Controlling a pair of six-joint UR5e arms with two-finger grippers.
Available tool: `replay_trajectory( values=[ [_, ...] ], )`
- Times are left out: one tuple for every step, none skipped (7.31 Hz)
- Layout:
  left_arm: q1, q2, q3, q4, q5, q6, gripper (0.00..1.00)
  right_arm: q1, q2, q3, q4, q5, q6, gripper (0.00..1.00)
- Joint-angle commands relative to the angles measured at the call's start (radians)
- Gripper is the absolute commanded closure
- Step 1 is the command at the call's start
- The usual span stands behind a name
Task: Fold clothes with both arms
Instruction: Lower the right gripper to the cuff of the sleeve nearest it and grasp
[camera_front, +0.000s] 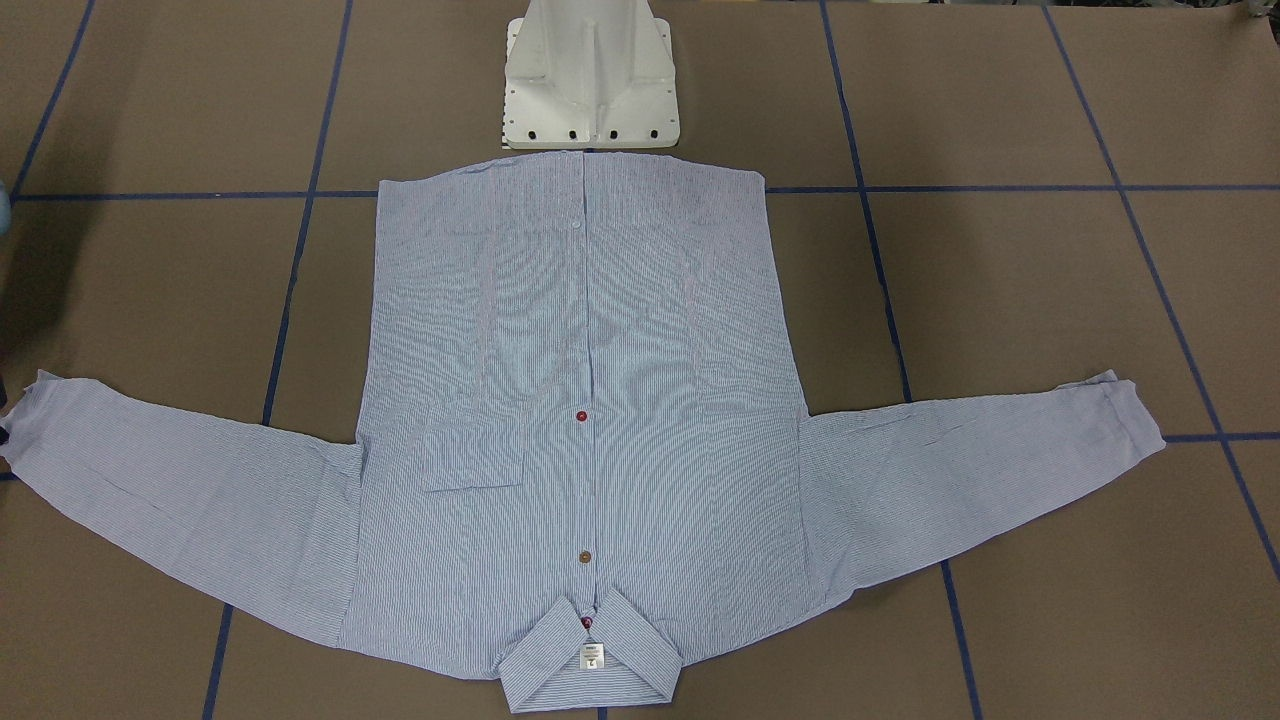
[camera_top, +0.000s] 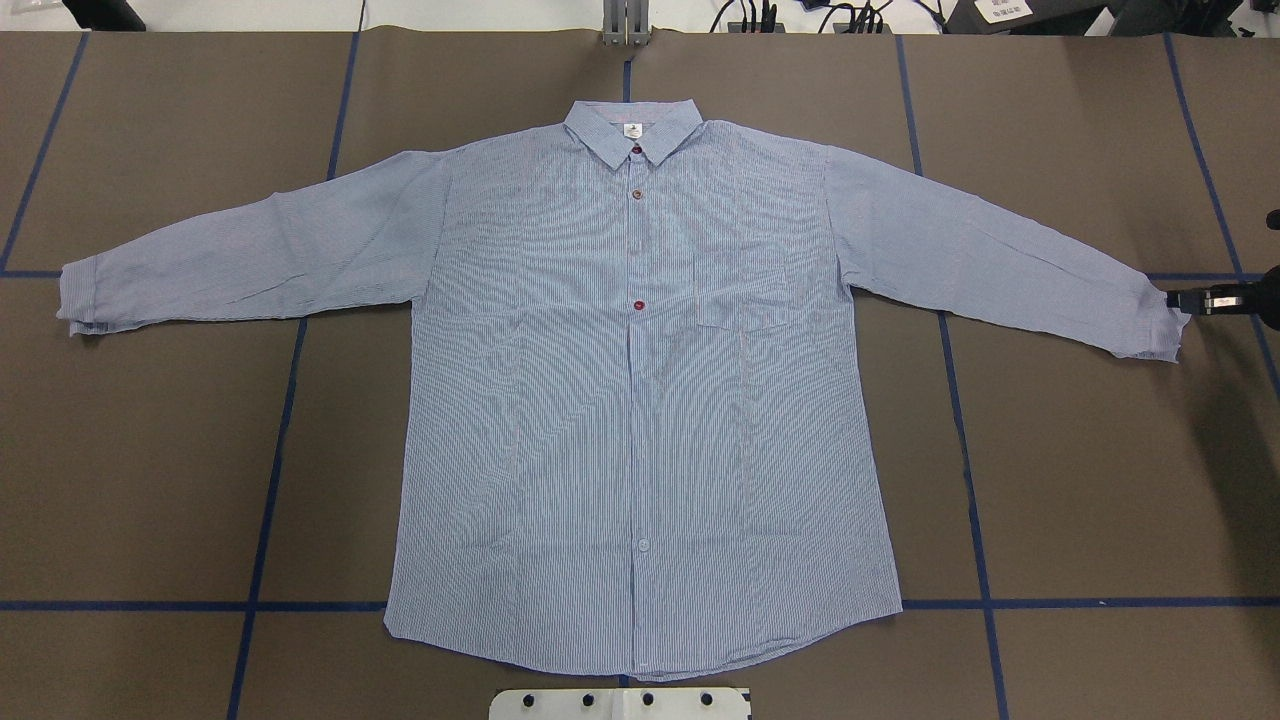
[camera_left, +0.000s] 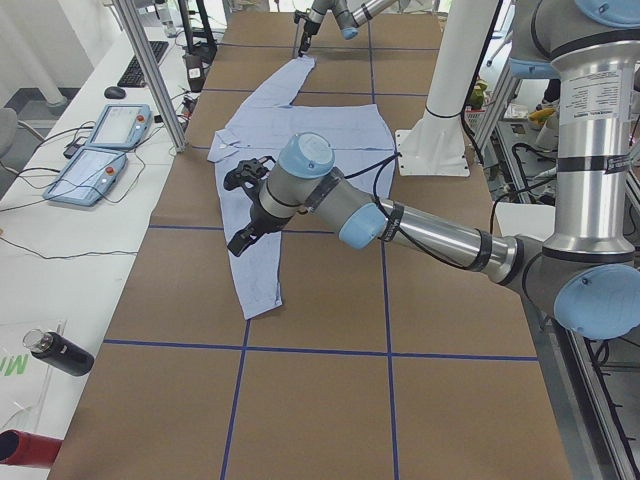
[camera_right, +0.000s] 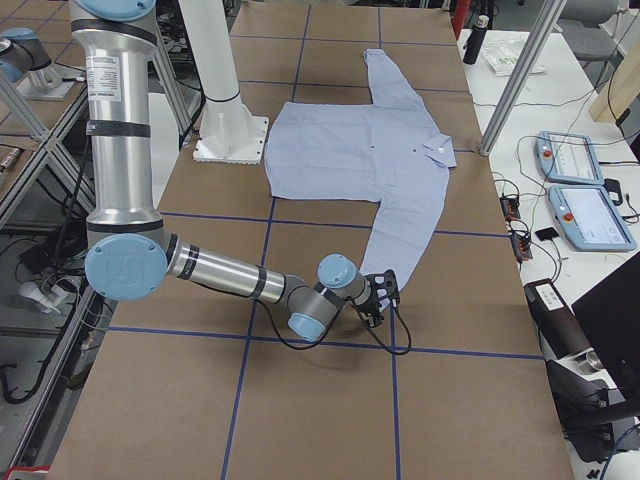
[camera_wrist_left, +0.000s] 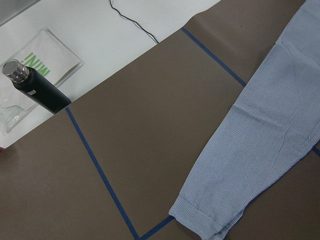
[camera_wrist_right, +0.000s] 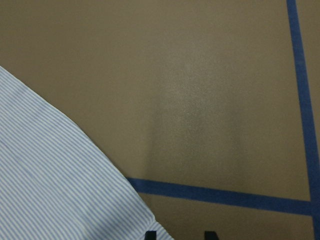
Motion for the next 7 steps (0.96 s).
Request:
replay_trajectory(
  values=[
    [0.0,0.0,0.0,0.0,0.0,0.0,0.0,-0.003,0.0,-0.001,0.0,-0.002,0.001,0.56],
    [0.0,0.0,0.0,0.0,0.0,0.0,0.0,-0.005,0.0,-0.001,0.003,-0.002,0.001,0.58],
    [0.0,0.002,0.0,0.0,0.0,0.0,0.0,-0.005,0.0,0.0,0.003,-0.002,0.001,0.65],
    [0.0,0.002,0.0,0.0,0.0,0.0,0.0,-0.006,0.0,0.002,0.005,-0.001,0.036,0.83],
    [0.0,0.002,0.0,0.0,0.0,0.0,0.0,-0.015,0.0,0.005,0.008,-0.001,0.061,0.91],
    [0.0,0.002,0.0,0.0,0.0,0.0,0.0,-0.02,-0.004,0.005,0.012,-0.001,0.061,0.91],
    [0.0,0.002,0.001,0.0,0.0,0.0,0.0,-0.02,-0.009,0.012,0.012,-0.001,0.062,1.0]
  ],
)
